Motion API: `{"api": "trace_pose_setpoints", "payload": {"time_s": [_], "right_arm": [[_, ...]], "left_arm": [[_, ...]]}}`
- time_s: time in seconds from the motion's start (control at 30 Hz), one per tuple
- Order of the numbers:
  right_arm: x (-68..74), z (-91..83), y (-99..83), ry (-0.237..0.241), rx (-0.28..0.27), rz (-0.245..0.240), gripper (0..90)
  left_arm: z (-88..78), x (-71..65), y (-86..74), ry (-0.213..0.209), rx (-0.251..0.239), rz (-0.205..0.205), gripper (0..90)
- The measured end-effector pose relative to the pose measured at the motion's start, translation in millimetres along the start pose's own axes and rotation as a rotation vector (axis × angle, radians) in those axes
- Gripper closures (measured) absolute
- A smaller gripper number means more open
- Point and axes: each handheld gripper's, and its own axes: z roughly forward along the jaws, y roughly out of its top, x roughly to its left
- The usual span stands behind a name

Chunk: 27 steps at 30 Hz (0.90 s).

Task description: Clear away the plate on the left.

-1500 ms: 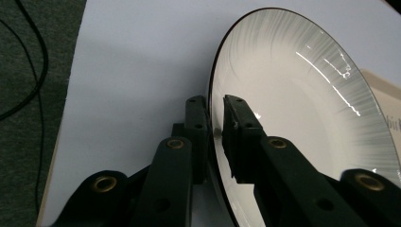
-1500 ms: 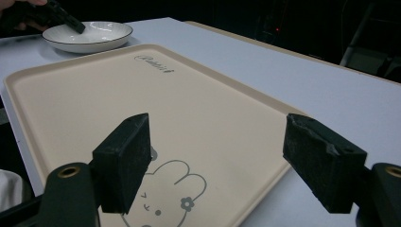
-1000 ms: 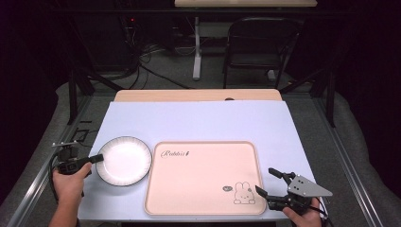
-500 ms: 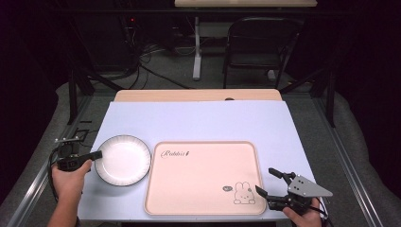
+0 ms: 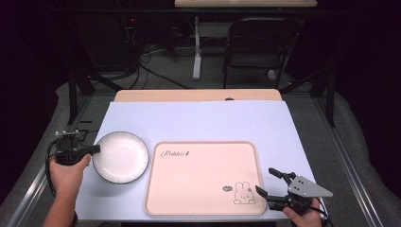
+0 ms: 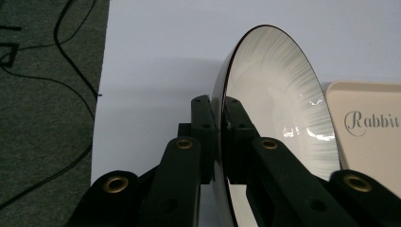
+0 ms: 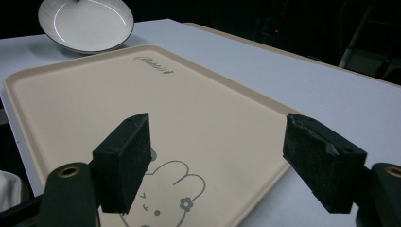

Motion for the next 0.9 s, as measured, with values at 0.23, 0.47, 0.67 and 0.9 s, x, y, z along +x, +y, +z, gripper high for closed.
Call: {"api": "trace_pose_setpoints", "payload": {"time_s": [0.23,0.47,0.67,0.9], "right_arm": [[0.1,0.1,0.1,0.001,0.003,0.001,23.6],[0.1,0.1,0.1,-0.001,0.003,0.002,23.6],[0.1,-0.1,0.2,-0.001,0.004,0.000,23.6],[0.0,0.0,0.2,0.000,0.004,0.001,23.6]], "left_arm": [[-14.0,-2.1,10.9,0.011,-0.027,0.013,85.1],[-24.4,-4.8,17.8,0.023,-0.034,0.032,85.1],[-29.9,-8.2,22.3,0.023,-0.037,0.046,85.0],[-32.6,-15.2,27.1,0.015,-0.039,0.065,85.0]]}}
